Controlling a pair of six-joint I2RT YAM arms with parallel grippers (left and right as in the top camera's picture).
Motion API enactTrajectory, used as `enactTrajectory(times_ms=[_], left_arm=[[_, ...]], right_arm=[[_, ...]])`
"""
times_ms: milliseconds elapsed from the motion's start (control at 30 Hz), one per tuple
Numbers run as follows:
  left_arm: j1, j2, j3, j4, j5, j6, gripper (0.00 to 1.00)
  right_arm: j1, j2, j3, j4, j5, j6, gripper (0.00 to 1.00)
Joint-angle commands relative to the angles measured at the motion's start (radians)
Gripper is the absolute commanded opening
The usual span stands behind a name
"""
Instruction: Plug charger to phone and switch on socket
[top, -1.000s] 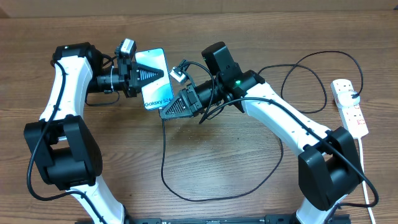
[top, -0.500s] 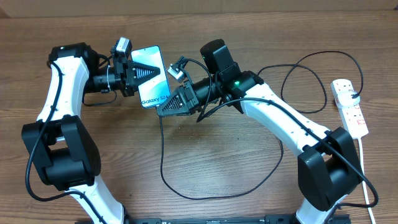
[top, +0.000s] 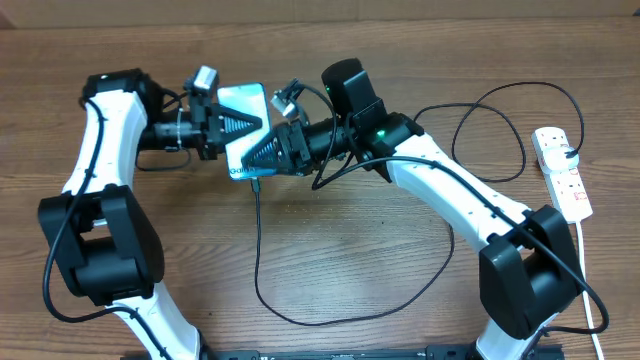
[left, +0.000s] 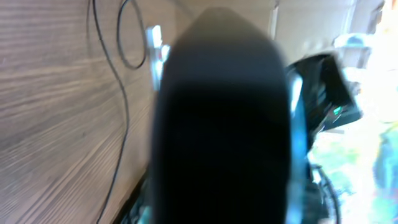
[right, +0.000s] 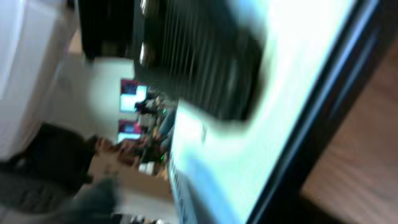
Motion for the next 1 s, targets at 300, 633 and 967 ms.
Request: enactTrajectory(times_ms=[300, 633, 967], left_arm=[[-0.008, -0.011, 0.005, 0.007, -0.045, 0.005, 0.04], [-0.023, -0.011, 0.005, -0.039, 0.078, 0.006, 0.04], [-0.053, -0.011, 0.005, -0.005, 0.103, 0.006, 0.04]], right_arm=[[-0.020, -0.027, 0.018, 0.007, -0.023, -0.051, 1.00], [-0.037, -0.027, 0.018, 0.026, -0.023, -0.014, 0.62], [-0.084, -0.027, 0.018, 0.025, -0.069, -0.005, 0.29]])
